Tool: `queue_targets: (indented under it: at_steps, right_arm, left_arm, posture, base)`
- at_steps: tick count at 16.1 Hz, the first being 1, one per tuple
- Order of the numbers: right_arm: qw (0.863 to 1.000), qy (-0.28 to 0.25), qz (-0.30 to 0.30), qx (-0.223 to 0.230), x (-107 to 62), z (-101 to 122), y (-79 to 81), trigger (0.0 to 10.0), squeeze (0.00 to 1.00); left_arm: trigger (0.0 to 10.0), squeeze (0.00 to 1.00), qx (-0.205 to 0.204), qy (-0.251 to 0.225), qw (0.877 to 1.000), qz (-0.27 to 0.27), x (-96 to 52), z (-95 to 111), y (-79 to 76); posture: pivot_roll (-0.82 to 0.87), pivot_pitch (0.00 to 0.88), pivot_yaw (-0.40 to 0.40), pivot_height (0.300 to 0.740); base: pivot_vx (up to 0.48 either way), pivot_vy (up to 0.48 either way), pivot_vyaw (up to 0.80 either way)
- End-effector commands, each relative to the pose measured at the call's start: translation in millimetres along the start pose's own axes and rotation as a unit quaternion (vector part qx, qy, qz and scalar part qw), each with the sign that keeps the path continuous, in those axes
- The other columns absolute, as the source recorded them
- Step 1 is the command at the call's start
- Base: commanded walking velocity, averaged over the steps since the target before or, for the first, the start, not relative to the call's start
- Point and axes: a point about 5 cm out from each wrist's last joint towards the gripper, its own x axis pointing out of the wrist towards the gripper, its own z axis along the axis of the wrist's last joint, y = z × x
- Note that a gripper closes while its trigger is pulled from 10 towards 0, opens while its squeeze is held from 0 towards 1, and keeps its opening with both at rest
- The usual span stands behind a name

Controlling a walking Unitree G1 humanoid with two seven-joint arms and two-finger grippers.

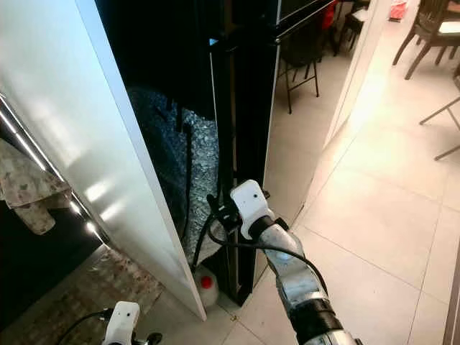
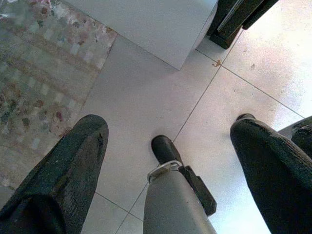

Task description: Restocking fridge

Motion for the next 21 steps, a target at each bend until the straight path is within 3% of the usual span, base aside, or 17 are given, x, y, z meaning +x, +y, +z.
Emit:
queue_targets:
  at_steps: [1,5,6,9,10,12,14,16,17,18,21]
  right_arm:
    - [0.999,-0.017,0.039,-0.007,8.5,7,13.8,10.0,0.00]
    - [1.000,-0.016,0.019,0.001,0.7,-3,16.1,10.0,0.00]
    - [0.998,-0.021,-0.051,0.021,-9.1,-5,3.5,10.0,0.00]
    - [0.991,-0.039,-0.124,0.015,-22.9,-3,-11.5,10.0,0.00]
    - [0.973,-0.051,-0.225,0.012,-48.3,-5,-31.1,10.0,0.00]
    - [0.964,-0.043,-0.263,0.012,-66.0,-10,-36.5,10.0,0.00]
    - [0.964,0.004,-0.262,0.046,-89.6,-31,-42.6,10.0,0.00]
    - [0.959,0.098,-0.263,0.031,-98.6,-55,-52.6,10.0,0.00]
    - [0.922,0.236,-0.306,0.031,-123.2,-100,-70.4,10.0,0.00]
    - [0.917,0.247,-0.310,0.038,-126.7,-107,-71.7,10.0,0.00]
    - [0.878,0.353,-0.305,0.103,-154.5,-157,-58.1,10.0,0.00]
  left_arm:
    - [10.0,0.00,-0.001,0.007,1.000,0.009,-1.0,-3,4.0]
    - [10.0,0.00,-0.001,0.009,1.000,0.009,-1.2,-4,4.4]
    - [10.0,0.00,0.001,0.009,1.000,0.008,-1.3,-4,4.7]
    - [10.0,0.00,0.002,0.009,1.000,0.007,-1.3,-4,4.8]
    - [10.0,0.00,0.004,0.009,1.000,0.006,-1.2,-4,4.6]
    - [10.0,0.00,0.005,0.010,1.000,0.005,-1.1,-3,4.7]
    - [10.0,0.00,0.008,0.010,1.000,0.003,-0.7,-2,4.7]
    - [10.0,0.00,0.008,0.009,1.000,0.004,-0.5,-1,4.8]
    - [10.0,0.00,0.009,0.009,1.000,0.002,-0.1,0,4.2]
    - [10.0,0.00,0.009,0.009,1.000,0.002,-0.1,0,3.9]
    - [10.0,0.00,0.008,0.009,1.000,-0.001,0.5,0,-0.2]
  posture:
    - [-0.20,0.000,0.065,0.740]
    - [-0.20,0.000,0.067,0.740]
    - [-0.21,0.000,0.074,0.740]
    - [-0.22,0.000,0.076,0.740]
    - [-0.23,0.000,0.079,0.740]
    - [-0.23,0.000,0.083,0.740]
    - [-0.24,0.000,0.084,0.740]
    - [-0.24,0.000,0.083,0.740]
    - [-0.24,0.000,0.084,0.740]
    - [-0.25,0.000,0.083,0.740]
    - [-0.20,0.000,0.055,0.740]
  base:
    - [0.000,0.000,0.00]
    - [0.000,0.000,0.00]
    - [0.000,0.000,0.00]
    - [0.000,0.000,0.00]
    - [0.000,0.000,0.00]
    - [0.000,0.000,0.00]
    - [0.000,0.000,0.00]
    - [0.000,0.000,0.00]
    - [0.000,0.000,0.00]
    - [0.000,0.000,0.00]
    - [0.000,0.000,0.00]
